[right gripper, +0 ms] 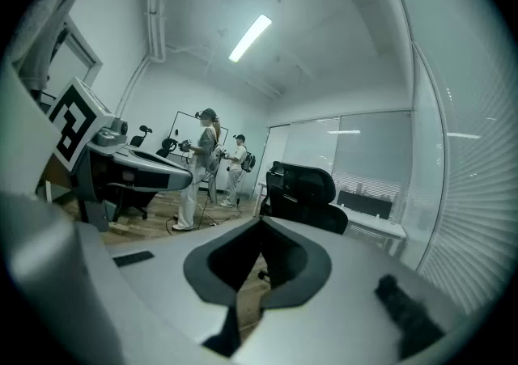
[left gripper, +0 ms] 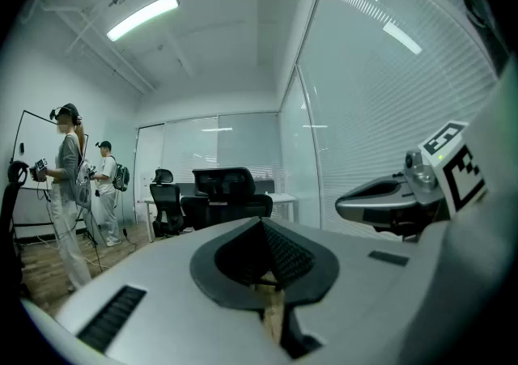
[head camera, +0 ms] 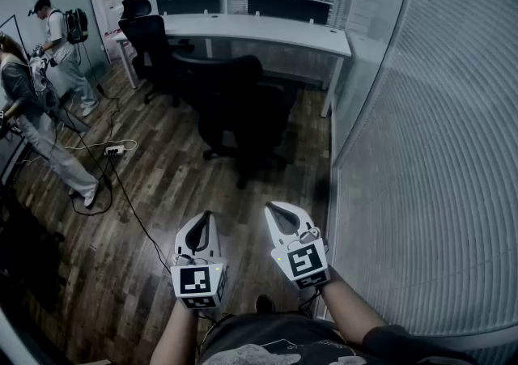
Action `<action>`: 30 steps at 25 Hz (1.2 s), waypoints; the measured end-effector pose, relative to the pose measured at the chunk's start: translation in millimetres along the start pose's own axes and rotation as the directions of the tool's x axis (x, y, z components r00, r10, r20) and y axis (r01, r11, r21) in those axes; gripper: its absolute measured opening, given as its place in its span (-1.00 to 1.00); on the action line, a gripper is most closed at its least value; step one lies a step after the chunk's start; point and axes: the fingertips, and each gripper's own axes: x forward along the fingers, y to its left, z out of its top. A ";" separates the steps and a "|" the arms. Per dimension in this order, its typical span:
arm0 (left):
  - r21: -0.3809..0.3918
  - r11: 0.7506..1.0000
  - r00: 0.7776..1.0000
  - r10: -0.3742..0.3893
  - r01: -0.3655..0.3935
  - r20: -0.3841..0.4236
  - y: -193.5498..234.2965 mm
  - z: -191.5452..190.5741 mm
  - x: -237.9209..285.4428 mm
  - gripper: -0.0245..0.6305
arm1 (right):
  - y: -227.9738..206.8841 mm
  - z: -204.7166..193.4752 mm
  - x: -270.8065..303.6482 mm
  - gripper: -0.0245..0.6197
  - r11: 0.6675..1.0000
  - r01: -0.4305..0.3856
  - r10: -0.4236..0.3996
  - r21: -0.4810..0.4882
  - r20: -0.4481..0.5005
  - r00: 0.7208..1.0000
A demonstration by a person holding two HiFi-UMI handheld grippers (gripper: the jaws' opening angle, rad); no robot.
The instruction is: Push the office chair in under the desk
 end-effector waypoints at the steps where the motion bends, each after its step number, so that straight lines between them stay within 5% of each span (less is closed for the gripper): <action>1: 0.004 1.000 1.000 -0.002 0.002 0.006 -0.8 -0.3 1.2 -0.88 | -0.6 -0.1 0.1 -0.86 1.000 -0.002 0.002 0.000 0.003 1.000; 13: 0.042 0.999 1.000 0.016 -0.017 0.018 0.2 6.9 13.5 -0.88 | -18.1 3.2 0.8 -0.86 1.000 0.019 -0.019 -0.001 0.002 1.000; 19: 0.060 0.997 0.998 0.055 -0.057 0.034 0.5 13.8 22.7 -0.88 | -47.6 13.9 3.1 -0.85 0.998 0.040 -0.045 0.047 0.117 0.992; 30: 0.047 0.988 0.990 0.144 -0.144 -0.001 11.7 14.6 20.9 -0.88 | -52.8 -1.8 20.0 -0.85 1.000 0.014 -0.016 0.028 0.071 0.997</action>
